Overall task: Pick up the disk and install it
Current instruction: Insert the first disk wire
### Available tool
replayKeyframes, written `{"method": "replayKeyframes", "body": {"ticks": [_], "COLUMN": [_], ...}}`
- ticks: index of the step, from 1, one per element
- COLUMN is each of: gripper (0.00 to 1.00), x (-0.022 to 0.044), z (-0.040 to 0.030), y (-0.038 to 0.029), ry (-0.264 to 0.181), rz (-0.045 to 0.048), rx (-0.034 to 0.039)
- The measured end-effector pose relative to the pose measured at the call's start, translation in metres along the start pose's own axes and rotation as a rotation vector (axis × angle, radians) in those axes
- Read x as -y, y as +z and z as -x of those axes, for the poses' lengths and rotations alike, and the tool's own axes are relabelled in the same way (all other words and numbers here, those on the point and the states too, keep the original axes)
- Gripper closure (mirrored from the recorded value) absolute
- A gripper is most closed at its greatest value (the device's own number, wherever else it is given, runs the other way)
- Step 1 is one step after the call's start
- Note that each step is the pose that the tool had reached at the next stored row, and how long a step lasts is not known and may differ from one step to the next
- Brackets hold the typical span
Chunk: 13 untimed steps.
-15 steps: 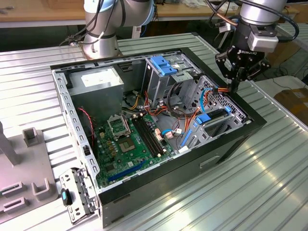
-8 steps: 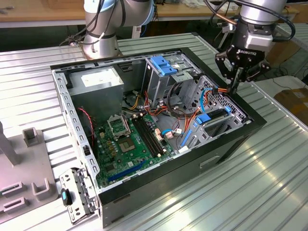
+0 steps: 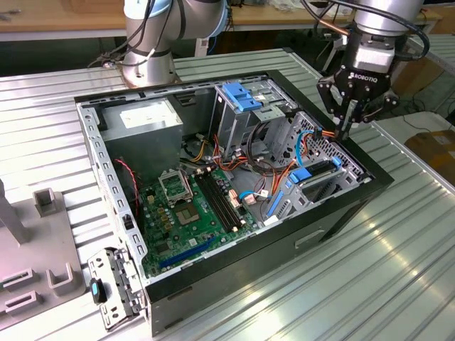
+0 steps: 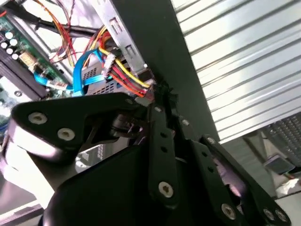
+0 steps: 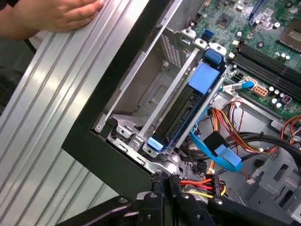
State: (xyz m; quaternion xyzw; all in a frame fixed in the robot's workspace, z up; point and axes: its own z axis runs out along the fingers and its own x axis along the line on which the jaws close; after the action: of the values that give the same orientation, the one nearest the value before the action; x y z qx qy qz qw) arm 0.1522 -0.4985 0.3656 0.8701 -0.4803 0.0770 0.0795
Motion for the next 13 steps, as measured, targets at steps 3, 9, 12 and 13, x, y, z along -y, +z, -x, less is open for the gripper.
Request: {"method": "replayKeyframes", "body": {"ticks": [3, 9, 12, 13], "gripper": [0.84, 0.84, 0.84, 0.84], "x": [0.0, 0.0, -0.004, -0.004], "z": [0.0, 0.0002, 0.0027, 0.0027], "y": [0.0002, 0.0009, 0.0008, 0.0009], "ry": [0.065, 0.197, 0.22, 0.228], "rz": [0.0161, 0.0478, 0.053, 0.0546], "rx": [0.0011, 0.005, 0.0067, 0.0071]}}
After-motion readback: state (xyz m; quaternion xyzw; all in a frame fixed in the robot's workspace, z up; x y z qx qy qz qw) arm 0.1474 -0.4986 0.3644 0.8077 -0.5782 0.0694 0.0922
